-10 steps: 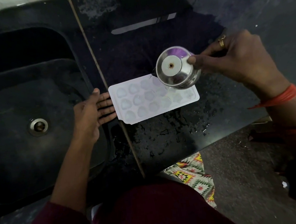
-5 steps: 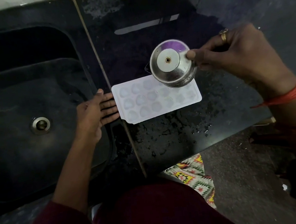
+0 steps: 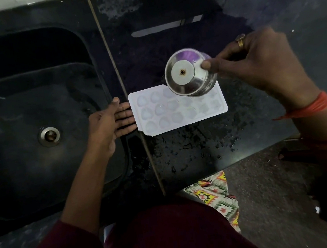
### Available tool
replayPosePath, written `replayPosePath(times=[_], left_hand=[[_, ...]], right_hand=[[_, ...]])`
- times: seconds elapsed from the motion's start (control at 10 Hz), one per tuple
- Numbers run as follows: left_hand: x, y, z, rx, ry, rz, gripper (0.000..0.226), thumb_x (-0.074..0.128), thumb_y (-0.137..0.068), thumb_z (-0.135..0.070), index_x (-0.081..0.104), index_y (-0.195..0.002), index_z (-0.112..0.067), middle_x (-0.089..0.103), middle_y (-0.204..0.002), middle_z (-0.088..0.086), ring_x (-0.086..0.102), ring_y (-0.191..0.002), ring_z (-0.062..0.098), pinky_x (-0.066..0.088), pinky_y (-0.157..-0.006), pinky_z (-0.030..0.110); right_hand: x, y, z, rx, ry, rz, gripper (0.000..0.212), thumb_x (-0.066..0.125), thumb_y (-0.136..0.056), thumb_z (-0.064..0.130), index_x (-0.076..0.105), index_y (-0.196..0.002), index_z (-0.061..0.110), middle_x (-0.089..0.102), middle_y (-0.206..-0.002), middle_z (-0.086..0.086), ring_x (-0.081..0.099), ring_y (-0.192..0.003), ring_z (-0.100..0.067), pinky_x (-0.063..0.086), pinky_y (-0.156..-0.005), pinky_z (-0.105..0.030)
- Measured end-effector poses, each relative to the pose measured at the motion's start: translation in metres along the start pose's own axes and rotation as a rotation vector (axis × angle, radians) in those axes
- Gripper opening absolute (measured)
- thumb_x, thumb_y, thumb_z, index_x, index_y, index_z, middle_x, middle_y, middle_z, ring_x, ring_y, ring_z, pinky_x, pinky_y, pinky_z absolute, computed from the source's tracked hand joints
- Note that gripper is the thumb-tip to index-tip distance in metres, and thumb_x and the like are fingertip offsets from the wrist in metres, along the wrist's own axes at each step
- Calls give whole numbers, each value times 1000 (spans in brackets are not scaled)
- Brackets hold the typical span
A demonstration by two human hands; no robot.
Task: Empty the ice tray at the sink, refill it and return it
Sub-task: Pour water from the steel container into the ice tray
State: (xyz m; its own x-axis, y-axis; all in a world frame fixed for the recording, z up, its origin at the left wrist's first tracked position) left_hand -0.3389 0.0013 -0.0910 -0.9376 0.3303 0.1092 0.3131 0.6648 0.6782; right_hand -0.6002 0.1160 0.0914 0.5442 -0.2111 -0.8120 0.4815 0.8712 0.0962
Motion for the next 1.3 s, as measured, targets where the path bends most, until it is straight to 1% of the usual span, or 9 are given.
replayPosePath(times=[0.1, 0.2, 0.4, 0.5, 0.6, 0.7, 0.8, 1.2, 1.3], left_hand=[[0, 0, 0, 0, -3, 6, 38, 56, -100, -40, 75, -96, -8, 78, -90, 12, 76, -85, 27, 60, -61, 32], [0, 0, 0, 2, -3, 12, 38, 56, -100, -40, 75, -97, -8, 78, -91, 12, 76, -85, 27, 60, -61, 32], [0, 1, 1, 10, 3, 23, 37, 57, -99, -40, 75, -96, -8, 78, -92, 12, 76, -86, 28, 61, -62, 32], [0, 1, 1, 11, 14, 25, 37, 57, -99, -39, 75, -96, -8, 78, -91, 13, 76, -86, 28, 61, -63, 33], [0, 1, 1, 10, 19, 28, 37, 56, -100, -38, 75, -97, -7, 78, -91, 14, 76, -87, 28, 61, -63, 34], [0, 1, 1, 9, 25, 28, 37, 56, -100, -38, 75, -96, -7, 78, -91, 14, 76, -86, 28, 61, -62, 33], [0, 1, 1, 8, 31, 29, 37, 56, -100, -38, 75, -96, -7, 78, -91, 13, 76, -86, 28, 61, -62, 33], [0, 1, 2, 4, 27, 31, 36, 56, -100, -38, 75, -96, -7, 78, -91, 13, 76, -87, 28, 61, -63, 33], [0, 2, 2, 4, 27, 32, 36, 56, -100, -37, 74, -97, -7, 78, -91, 12, 76, -87, 27, 61, -63, 33]], right_hand=[[2, -1, 1, -3, 9, 8, 38, 77, -79, 51, 81, -91, 16, 70, -73, 9, 61, -60, 10, 41, -54, -3], [4, -1, 3, -10, 19, 16, 38, 76, -79, 51, 81, -91, 16, 71, -74, 7, 61, -58, 9, 42, -54, -4], [4, 1, 4, -25, 49, 25, 39, 75, -80, 52, 80, -92, 16, 72, -76, 4, 65, -62, -4, 45, -56, -6], [5, 1, 3, -24, 47, 29, 38, 75, -80, 52, 81, -92, 17, 70, -73, 9, 65, -61, -3, 44, -56, -5], [4, 0, 2, -24, 46, 28, 37, 75, -80, 51, 81, -92, 17, 69, -72, 10, 65, -64, 2, 43, -56, -4], [4, 0, 3, -29, 54, 27, 37, 75, -80, 51, 81, -91, 16, 69, -72, 9, 66, -69, 3, 47, -58, -6], [4, 0, 3, -36, 72, 27, 38, 74, -80, 51, 80, -92, 16, 67, -71, 11, 61, -60, 11, 43, -56, -4], [4, -1, -1, -54, 92, 11, 40, 74, -80, 53, 81, -92, 15, 61, -69, 19, 58, -59, 17, 39, -54, -1], [4, -1, -1, -57, 90, 2, 39, 74, -80, 53, 81, -91, 15, 62, -68, 18, 58, -58, 17, 38, -54, -1]])
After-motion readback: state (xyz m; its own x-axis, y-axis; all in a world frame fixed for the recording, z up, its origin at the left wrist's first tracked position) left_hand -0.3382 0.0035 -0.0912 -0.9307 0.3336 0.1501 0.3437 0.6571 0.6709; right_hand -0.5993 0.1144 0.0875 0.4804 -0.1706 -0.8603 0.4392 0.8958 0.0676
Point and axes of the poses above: each hand's wrist, its own y-axis away from the middle knuckle, its own x-axis out of the palm, z = x × y, the point moved 5 cm from there along -y, towards the middle knuckle
